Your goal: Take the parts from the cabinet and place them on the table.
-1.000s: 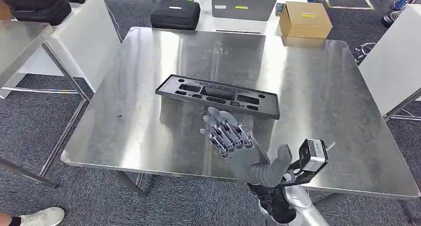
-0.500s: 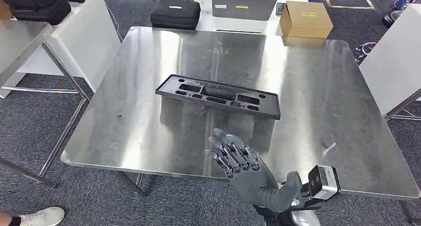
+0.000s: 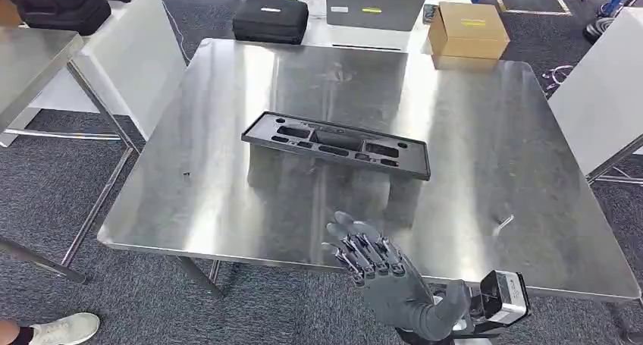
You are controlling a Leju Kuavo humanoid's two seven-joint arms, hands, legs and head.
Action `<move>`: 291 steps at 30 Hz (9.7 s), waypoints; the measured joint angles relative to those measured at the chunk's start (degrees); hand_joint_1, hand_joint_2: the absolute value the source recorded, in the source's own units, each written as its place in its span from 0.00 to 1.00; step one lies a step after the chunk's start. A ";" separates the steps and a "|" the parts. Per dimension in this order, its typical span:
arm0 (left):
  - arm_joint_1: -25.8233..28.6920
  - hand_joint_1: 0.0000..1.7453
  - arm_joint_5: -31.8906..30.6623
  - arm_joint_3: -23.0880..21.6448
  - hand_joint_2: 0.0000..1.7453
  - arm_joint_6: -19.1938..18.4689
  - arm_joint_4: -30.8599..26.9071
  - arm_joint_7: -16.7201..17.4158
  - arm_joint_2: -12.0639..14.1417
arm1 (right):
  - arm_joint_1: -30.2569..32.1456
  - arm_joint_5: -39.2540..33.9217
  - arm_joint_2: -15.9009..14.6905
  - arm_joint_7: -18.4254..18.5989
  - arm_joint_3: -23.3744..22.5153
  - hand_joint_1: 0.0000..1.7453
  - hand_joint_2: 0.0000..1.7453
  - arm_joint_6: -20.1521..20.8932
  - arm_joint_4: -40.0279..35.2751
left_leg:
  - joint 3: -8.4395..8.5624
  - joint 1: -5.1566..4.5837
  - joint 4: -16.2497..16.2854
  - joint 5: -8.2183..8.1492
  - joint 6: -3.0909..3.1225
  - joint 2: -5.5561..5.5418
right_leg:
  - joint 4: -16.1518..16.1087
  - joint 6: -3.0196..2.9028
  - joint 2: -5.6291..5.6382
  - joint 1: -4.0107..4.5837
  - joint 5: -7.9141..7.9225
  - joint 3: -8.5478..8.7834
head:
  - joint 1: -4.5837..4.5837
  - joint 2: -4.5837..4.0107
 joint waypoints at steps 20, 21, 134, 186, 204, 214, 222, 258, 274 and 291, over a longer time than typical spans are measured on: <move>-0.16 0.00 -0.13 0.31 0.00 0.13 0.20 -0.07 -0.07 | -0.25 0.35 0.44 0.59 -0.02 0.00 0.00 0.46 0.00 | 6.00 0.15 0.58 -5.08 -2.59 -1.09 | -12.88 -1.87 -0.30 0.47 9.66 1.49 | -0.17 0.00; -0.17 0.00 -0.13 0.31 0.00 0.13 0.20 -0.07 -0.04 | -0.31 0.28 0.52 0.59 -0.04 0.00 0.00 0.50 -0.02 | 5.82 -0.04 0.46 -5.17 -2.43 -1.08 | -12.86 -1.47 -0.29 0.44 10.00 1.29 | -0.37 0.00; 0.17 0.00 -0.28 0.20 0.00 -0.55 0.39 2.49 0.00 | -4.51 34.73 13.35 13.99 -1.68 0.00 0.00 -40.37 82.06 | -7.88 0.33 11.88 -7.54 -4.05 -0.28 | -16.52 -4.99 -0.98 0.99 5.96 7.95 | -0.22 0.00; -0.35 0.00 -2.23 -1.01 0.00 -1.57 0.57 3.58 0.50 | 1.81 28.79 12.46 21.86 -9.66 0.00 0.00 -37.05 94.05 | 1.43 0.55 -0.39 0.01 -1.82 -4.77 | -13.94 -0.29 3.44 0.02 3.78 8.22 | 1.01 0.00; -0.10 0.00 -1.75 -0.96 0.00 -1.73 0.57 3.28 0.68 | 1.52 30.10 12.57 21.75 -9.49 0.00 0.00 -36.96 94.16 | 3.02 -0.16 0.60 -2.66 -2.59 3.64 | -14.33 -3.29 -6.88 1.93 4.74 7.65 | 0.24 0.00; 0.02 0.00 -1.66 -0.94 0.00 -1.73 0.59 3.37 0.74 | 1.81 30.18 12.57 21.83 -9.46 0.00 0.00 -36.96 94.23 | 1.63 0.14 -0.18 -0.80 -0.65 -3.58 | -0.05 -1.55 -0.41 1.10 -0.47 0.60 | 0.55 0.00; 0.26 0.00 -1.66 -0.94 0.00 -1.73 0.59 3.37 0.74 | 1.36 30.21 12.63 21.83 -9.46 0.00 0.00 -36.96 94.25 | 0.50 0.13 0.48 -0.28 -2.77 -5.89 | -14.58 -3.58 1.12 0.45 5.43 7.10 | 0.28 0.00; 0.20 0.00 -1.68 -0.94 0.00 -1.75 0.59 3.37 0.76 | 1.77 30.12 12.55 21.86 -9.46 0.00 0.00 -36.96 94.44 | -7.24 0.39 18.37 -9.98 -3.65 -0.61 | -14.17 -4.25 -2.85 0.70 5.50 6.21 | -0.35 0.00; 0.91 0.00 -0.90 -0.90 0.00 -1.73 0.59 1.88 0.92 | 1.55 31.74 12.07 22.56 -8.09 0.00 0.00 -36.22 94.44 | 1.09 -0.16 0.65 -1.44 -0.38 -3.87 | 3.82 -1.78 -0.43 0.85 -2.84 -1.27 | 0.26 0.00; 1.23 0.00 -1.16 -0.90 0.00 -1.66 0.59 1.86 0.87 | 1.50 31.43 12.04 22.60 -8.04 0.00 0.00 -36.22 94.44 | -1.51 0.76 7.60 -4.28 -3.86 0.91 | -14.02 -4.44 -5.39 0.89 4.99 5.96 | -0.44 0.00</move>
